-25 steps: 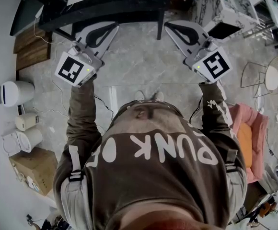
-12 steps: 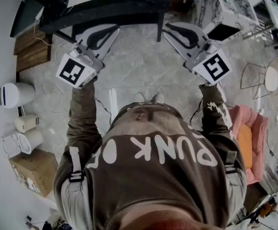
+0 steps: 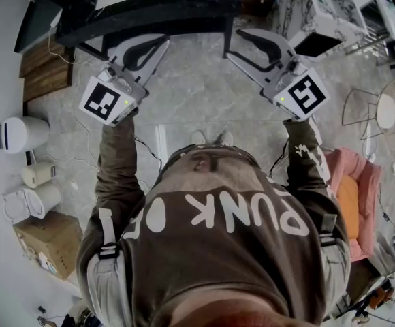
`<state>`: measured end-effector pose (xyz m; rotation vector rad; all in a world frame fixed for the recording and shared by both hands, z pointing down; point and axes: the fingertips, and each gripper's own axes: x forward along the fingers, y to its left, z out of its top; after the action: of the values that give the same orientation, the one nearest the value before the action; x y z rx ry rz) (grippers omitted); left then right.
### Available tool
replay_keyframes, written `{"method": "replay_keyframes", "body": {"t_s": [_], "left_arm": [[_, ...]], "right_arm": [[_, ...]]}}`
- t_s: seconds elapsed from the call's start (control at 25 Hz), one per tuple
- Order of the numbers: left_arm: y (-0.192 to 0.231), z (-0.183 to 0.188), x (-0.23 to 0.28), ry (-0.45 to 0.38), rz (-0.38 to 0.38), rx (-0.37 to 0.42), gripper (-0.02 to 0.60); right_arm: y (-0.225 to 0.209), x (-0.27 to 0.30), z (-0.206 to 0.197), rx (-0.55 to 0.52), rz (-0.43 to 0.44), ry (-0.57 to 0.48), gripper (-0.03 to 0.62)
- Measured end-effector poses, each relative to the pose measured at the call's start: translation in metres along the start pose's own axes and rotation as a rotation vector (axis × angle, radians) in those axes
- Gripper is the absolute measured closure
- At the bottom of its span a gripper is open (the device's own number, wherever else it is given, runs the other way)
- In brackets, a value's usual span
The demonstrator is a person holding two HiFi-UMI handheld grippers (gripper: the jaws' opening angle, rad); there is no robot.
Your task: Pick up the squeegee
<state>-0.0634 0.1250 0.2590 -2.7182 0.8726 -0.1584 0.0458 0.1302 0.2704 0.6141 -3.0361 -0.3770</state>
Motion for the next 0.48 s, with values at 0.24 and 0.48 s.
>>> {"method": "replay_keyframes", "body": {"t_s": [0.24,0.48], "left_arm": [[0.0,0.0,0.0,0.001,0.0,-0.001,0.578],[-0.001,-0.001,-0.003,0.005,0.002,-0.005,0.578]], "right_arm": [[0.006,0.001,-0.002,-0.006,0.031,0.013,0.334],[0.014,0.003,-0.007,-0.012,0.07,0.039,0.204]]}}
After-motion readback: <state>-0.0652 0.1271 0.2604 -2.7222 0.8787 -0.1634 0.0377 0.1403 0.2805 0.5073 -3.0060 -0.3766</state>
